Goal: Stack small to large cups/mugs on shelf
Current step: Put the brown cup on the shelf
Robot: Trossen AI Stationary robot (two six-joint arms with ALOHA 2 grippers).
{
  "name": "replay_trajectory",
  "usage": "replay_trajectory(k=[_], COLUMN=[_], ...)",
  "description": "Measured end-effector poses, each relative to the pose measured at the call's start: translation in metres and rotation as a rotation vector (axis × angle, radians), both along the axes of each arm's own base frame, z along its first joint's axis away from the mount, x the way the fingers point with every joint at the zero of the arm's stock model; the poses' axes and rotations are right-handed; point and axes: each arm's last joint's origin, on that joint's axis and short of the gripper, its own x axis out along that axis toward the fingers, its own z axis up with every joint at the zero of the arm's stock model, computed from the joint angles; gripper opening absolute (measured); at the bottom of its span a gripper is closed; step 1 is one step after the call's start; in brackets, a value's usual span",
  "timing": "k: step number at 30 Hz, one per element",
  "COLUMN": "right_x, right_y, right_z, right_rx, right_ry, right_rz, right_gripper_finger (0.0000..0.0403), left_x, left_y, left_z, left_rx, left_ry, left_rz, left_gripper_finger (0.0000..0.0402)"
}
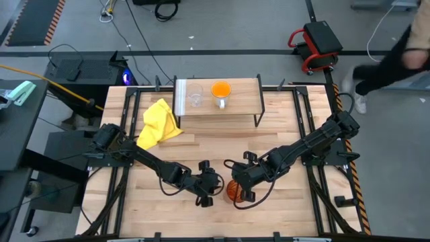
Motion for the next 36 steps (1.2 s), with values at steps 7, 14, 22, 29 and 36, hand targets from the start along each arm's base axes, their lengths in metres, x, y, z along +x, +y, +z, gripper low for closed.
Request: replay_trajectory(k=[7,14,22,29,36], right_x=[0.000,-0.003,-0.011,-0.013,-0.011], right_y=[0.000,-0.004,-0.020,-0.034,-0.053], right_z=[0.000,0.005,0.027,0.062,0.106], right_rx=[-0.011,-0.035,-0.131,-0.172,-0.148], right_ry=[0.001,0.035,0.151,0.149,0.081], right_rz=[0.024,0.027,-0.038,-0.108,-0.144], right_gripper_finger=[0.0013,0.0006,0.0004,0.0005,0.0005], left_x=[-0.004,-0.008,-0.010,-0.011,-0.012], left_y=[0.002,0.004,0.006,0.006,0.007], left_z=[-0.004,-0.008,-0.011,-0.011,-0.012], left_rx=[0.046,0.062,0.074,0.078,0.085], left_ry=[0.055,0.112,0.146,0.154,0.169], left_rz=[-0.009,0.020,0.029,0.030,0.030], left_gripper_finger=[0.0091,0.0088,0.0086,0.0081,0.0087])
